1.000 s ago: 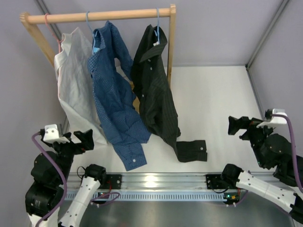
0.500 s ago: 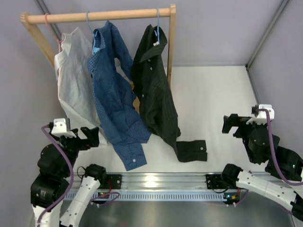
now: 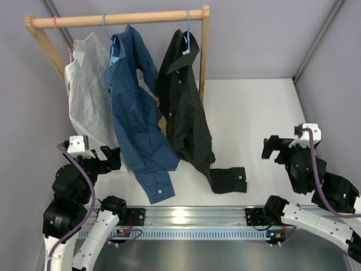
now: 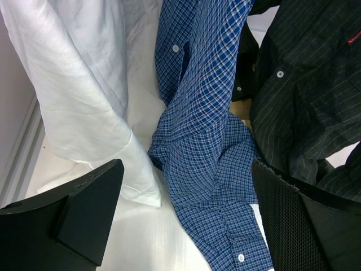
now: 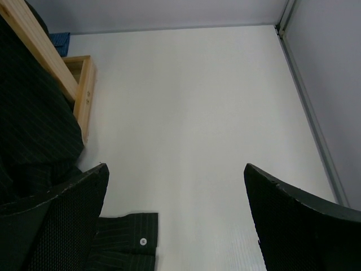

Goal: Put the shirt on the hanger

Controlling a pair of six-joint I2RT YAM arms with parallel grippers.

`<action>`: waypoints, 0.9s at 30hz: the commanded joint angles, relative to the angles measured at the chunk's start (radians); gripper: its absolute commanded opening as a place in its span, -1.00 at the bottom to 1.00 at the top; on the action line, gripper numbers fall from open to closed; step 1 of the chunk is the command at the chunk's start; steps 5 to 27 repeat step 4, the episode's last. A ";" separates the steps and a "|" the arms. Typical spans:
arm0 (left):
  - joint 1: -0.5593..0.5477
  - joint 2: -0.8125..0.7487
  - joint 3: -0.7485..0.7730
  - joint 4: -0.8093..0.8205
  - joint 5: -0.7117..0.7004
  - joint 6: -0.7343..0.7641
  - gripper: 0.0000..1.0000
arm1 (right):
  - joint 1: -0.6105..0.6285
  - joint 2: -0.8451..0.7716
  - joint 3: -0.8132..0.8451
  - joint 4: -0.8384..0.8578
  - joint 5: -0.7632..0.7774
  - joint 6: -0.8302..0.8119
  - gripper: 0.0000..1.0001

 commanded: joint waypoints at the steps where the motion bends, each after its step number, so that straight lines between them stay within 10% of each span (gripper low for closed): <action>1: -0.001 -0.012 -0.011 0.062 -0.019 0.017 0.96 | 0.006 0.017 -0.003 0.004 0.022 0.013 0.99; 27: -0.001 -0.017 -0.011 0.060 -0.019 0.017 0.96 | 0.006 0.026 -0.007 0.004 0.025 0.011 0.99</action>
